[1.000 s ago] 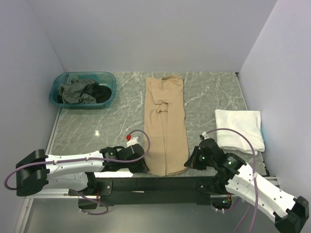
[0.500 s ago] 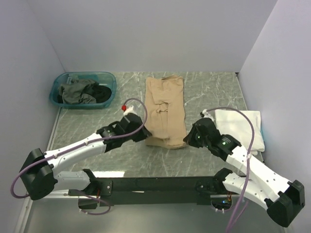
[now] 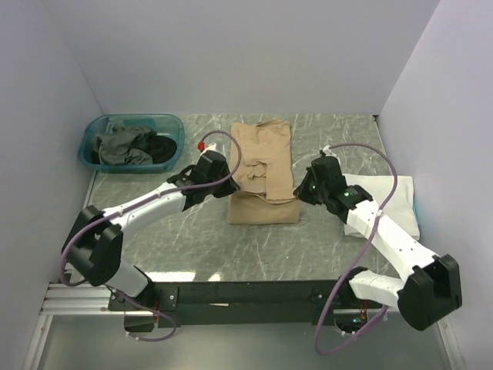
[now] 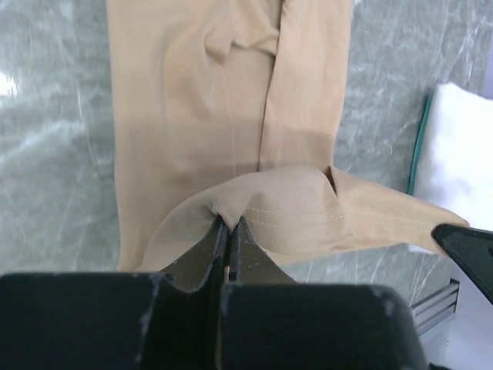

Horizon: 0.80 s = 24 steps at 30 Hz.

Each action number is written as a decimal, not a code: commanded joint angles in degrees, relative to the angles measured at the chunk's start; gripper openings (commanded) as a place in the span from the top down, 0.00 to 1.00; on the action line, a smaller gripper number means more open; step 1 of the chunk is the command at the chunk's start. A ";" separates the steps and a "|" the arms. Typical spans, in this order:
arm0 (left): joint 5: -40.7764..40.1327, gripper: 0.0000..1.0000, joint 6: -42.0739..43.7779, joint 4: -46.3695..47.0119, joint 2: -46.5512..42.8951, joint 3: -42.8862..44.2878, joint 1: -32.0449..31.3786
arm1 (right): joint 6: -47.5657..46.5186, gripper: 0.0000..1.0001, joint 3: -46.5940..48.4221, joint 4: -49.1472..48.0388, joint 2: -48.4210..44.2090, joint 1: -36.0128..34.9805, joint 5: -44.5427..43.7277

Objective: Fold and stack the t-shirts
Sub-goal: Fold the tshirt

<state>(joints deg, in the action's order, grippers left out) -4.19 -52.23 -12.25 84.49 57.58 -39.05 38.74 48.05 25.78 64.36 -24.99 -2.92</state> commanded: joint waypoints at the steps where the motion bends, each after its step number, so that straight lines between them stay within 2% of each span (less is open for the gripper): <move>1: 2.34 0.99 3.71 2.23 2.78 4.64 2.48 | -2.62 1.00 4.33 -3.98 3.21 2.40 1.77; 10: 5.86 0.99 7.05 1.97 10.25 11.23 6.52 | -5.26 1.00 10.30 -5.74 12.62 5.65 5.73; 24: 7.17 0.99 7.93 0.12 20.44 18.35 9.07 | -6.13 1.00 15.31 -8.82 26.24 9.35 8.28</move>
<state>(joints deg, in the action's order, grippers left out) 2.39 -45.65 -12.01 103.85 73.01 -30.50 33.56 60.47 19.59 88.53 -16.62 4.71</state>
